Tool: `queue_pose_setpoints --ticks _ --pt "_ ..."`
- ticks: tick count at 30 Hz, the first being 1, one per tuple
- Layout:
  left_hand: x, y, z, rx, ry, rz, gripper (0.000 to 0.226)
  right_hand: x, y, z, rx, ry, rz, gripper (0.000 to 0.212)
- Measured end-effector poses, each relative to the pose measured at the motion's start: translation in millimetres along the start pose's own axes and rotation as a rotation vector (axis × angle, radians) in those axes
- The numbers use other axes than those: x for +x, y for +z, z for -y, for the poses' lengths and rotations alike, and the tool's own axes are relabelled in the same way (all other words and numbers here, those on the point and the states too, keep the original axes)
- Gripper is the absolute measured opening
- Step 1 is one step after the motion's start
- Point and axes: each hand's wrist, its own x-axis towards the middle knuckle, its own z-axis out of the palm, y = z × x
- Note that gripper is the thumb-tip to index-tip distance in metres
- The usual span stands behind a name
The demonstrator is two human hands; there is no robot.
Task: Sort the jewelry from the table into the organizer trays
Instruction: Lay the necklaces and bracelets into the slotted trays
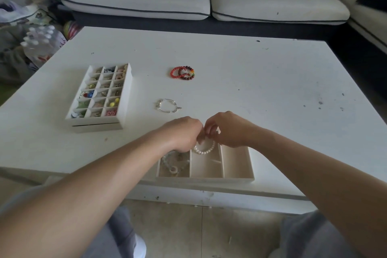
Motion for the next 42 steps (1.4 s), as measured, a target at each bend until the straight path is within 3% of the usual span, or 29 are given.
queue_pose_setpoints --ticks 4,11,19,22,29,34,42 --pt "-2 -1 -2 0.126 0.041 0.072 0.045 0 4 -2 -0.036 -0.035 0.057 0.043" --pt "3 3 4 0.192 0.046 0.053 0.04 -2 5 -2 -0.091 -0.021 0.061 0.038" --pt "10 9 9 0.142 0.045 0.077 0.033 -3 4 0 -0.071 -0.018 0.09 0.023" --pt "11 0 10 0.001 0.037 0.033 0.026 1 1 1 -0.066 -0.015 0.007 0.025" --pt "31 -16 56 -0.112 -0.189 -0.326 0.024 20 -7 3 0.083 0.047 -0.206 0.029" --pt "44 -10 79 0.005 -0.337 -0.308 0.028 29 -11 1 0.131 0.072 -0.213 0.027" --pt "54 -7 82 0.072 -0.359 -0.263 0.03 35 -15 -4 0.194 0.063 -0.204 0.022"
